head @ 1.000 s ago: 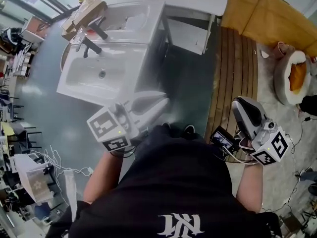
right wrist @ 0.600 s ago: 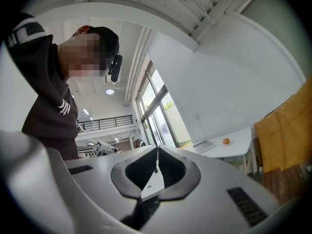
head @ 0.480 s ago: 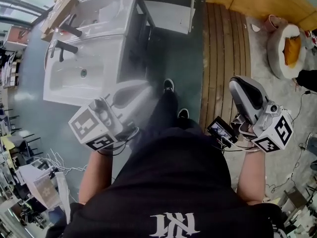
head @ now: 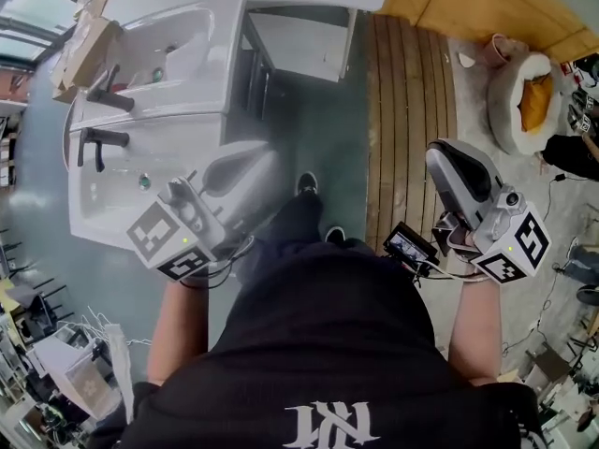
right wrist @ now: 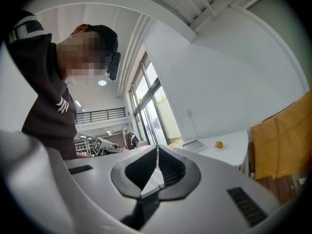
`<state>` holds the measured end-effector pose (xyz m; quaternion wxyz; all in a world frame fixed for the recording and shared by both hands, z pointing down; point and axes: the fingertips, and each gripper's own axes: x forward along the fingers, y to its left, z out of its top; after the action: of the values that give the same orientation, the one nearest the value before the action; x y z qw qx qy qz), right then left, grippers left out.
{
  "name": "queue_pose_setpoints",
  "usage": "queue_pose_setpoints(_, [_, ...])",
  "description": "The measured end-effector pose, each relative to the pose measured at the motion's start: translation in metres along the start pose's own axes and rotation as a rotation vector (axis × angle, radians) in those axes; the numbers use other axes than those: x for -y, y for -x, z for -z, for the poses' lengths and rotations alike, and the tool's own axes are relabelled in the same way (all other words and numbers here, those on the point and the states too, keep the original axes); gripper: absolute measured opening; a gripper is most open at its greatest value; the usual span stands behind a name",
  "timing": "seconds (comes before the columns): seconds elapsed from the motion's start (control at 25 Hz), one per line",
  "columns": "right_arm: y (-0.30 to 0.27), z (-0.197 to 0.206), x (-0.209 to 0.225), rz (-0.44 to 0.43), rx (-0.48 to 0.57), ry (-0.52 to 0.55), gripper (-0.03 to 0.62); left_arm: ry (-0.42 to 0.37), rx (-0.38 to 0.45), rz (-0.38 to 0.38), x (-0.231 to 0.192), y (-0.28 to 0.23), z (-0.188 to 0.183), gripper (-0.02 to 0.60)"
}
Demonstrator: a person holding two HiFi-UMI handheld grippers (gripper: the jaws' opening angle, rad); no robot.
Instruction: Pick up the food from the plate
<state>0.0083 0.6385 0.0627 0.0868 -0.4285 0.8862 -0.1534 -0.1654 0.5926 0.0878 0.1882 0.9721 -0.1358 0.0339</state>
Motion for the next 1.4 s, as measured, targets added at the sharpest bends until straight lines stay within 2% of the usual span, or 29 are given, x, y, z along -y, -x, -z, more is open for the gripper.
queue_pose_setpoints(0.2, [-0.061, -0.028, 0.037, 0.027, -0.009, 0.021, 0.005, 0.003, 0.012, 0.026, -0.063, -0.019, -0.033, 0.005])
queue_pose_setpoints(0.44, [-0.099, -0.048, 0.079, 0.056, 0.009, 0.033, 0.005, 0.010, 0.050, 0.029, -0.114, -0.052, -0.060, 0.005])
queue_pose_setpoints(0.68, [-0.128, -0.057, 0.148, 0.013, -0.013, 0.046, 0.005, -0.015, 0.071, -0.038, -0.164, -0.104, -0.084, 0.005])
queue_pose_setpoints(0.84, [-0.156, -0.062, 0.204, -0.067, -0.022, 0.018, 0.005, -0.025, 0.051, -0.099, -0.203, -0.152, -0.091, 0.005])
queue_pose_setpoints(0.96, [-0.173, -0.077, 0.245, -0.114, -0.043, 0.023, 0.005, -0.004, 0.075, -0.162, -0.233, -0.182, -0.111, 0.005])
queue_pose_setpoints(1.2, [-0.184, -0.117, 0.327, -0.161, -0.027, 0.026, 0.005, -0.036, 0.068, -0.223, -0.266, -0.246, -0.145, 0.005])
queue_pose_setpoints(1.4, [-0.203, -0.127, 0.367, -0.198, -0.030, 0.033, 0.006, -0.041, 0.058, -0.267, -0.289, -0.280, -0.155, 0.005])
